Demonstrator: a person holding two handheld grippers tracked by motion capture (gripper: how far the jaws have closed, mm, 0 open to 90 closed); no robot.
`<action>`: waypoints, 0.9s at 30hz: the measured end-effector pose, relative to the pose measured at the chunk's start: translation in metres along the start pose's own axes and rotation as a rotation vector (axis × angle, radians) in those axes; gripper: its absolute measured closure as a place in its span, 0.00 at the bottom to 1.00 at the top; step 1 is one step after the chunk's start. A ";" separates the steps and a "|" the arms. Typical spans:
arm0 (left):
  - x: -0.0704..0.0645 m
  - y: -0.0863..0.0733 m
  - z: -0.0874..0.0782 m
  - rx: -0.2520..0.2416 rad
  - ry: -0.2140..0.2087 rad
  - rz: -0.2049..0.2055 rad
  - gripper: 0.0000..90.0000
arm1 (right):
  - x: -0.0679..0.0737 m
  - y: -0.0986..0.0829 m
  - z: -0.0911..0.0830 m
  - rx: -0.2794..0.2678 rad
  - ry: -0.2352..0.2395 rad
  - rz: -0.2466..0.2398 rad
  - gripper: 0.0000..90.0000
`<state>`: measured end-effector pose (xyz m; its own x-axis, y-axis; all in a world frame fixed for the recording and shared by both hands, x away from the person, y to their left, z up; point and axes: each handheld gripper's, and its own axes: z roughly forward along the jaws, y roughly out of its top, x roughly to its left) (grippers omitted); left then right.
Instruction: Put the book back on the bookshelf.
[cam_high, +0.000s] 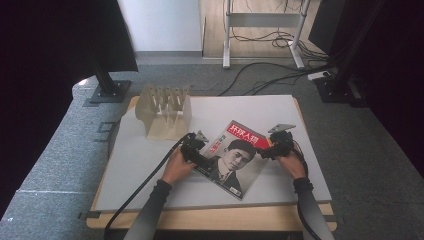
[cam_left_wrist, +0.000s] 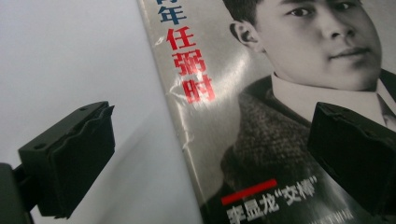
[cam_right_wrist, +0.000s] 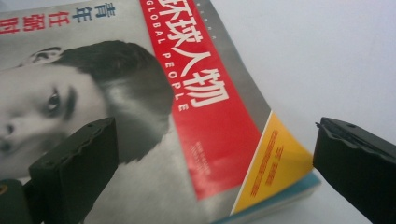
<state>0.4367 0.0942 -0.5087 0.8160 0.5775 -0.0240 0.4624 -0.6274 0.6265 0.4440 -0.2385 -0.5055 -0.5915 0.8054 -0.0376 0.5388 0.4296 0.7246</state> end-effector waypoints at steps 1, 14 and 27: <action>0.000 0.000 0.000 0.000 0.000 0.000 0.01 | 0.000 0.000 0.000 0.000 0.000 0.000 0.01; -0.002 0.004 0.023 -0.008 -0.034 -0.008 0.00 | -0.017 0.004 0.034 0.057 0.055 0.007 0.02; -0.015 0.002 0.023 -0.015 -0.057 0.024 0.00 | -0.016 -0.005 0.032 0.026 0.110 0.014 0.04</action>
<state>0.4329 0.0727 -0.5251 0.8452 0.5318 -0.0526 0.4378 -0.6327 0.6388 0.4702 -0.2406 -0.5310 -0.6450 0.7626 0.0492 0.5621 0.4299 0.7066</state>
